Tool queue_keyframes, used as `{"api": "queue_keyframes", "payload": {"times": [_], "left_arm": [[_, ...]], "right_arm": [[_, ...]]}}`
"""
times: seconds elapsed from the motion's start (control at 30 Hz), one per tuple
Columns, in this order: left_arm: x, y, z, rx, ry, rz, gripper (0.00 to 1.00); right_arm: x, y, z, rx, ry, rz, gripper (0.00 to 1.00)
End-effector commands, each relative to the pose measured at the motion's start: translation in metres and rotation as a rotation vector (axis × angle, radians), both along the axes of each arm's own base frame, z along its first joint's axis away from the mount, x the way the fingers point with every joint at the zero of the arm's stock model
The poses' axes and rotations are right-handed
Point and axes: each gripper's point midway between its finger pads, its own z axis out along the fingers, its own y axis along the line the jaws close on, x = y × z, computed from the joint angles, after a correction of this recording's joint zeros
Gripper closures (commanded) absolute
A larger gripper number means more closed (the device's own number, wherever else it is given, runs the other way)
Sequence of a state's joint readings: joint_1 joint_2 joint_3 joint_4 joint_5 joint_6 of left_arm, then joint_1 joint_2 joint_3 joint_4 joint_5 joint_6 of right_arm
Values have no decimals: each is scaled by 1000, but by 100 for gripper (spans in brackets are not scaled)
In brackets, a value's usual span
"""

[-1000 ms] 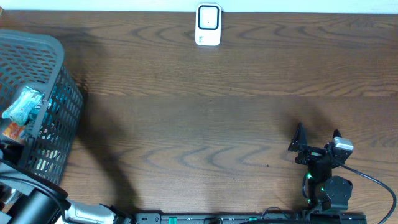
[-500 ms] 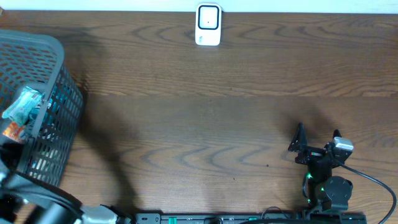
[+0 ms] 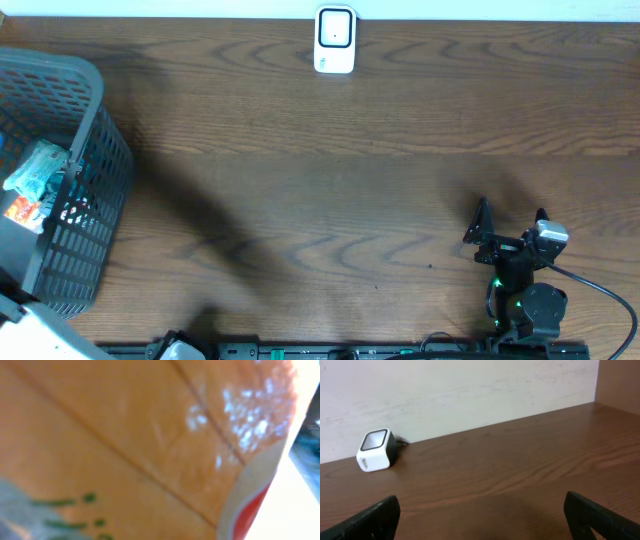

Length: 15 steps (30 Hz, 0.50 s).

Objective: Scan the item barcode
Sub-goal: 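Carry the snack bag with the left gripper and drop it mid-table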

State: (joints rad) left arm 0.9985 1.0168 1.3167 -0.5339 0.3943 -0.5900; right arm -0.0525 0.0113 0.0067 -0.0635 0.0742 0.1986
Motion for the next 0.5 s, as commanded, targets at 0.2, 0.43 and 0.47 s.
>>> {"api": "queue_keyframes", "payload": {"times": [0.2, 0.43, 0.47], "left_arm": [[90, -188, 24, -3, -110, -823, 93], [136, -279, -44, 35, 150, -1003, 93], [143, -291, -60, 38, 204, -1019, 93]], "right_arm": [[0, 1, 0, 10, -1, 5, 1], [0, 1, 0, 10, -1, 5, 1], [0, 1, 0, 10, -1, 5, 1]]}}
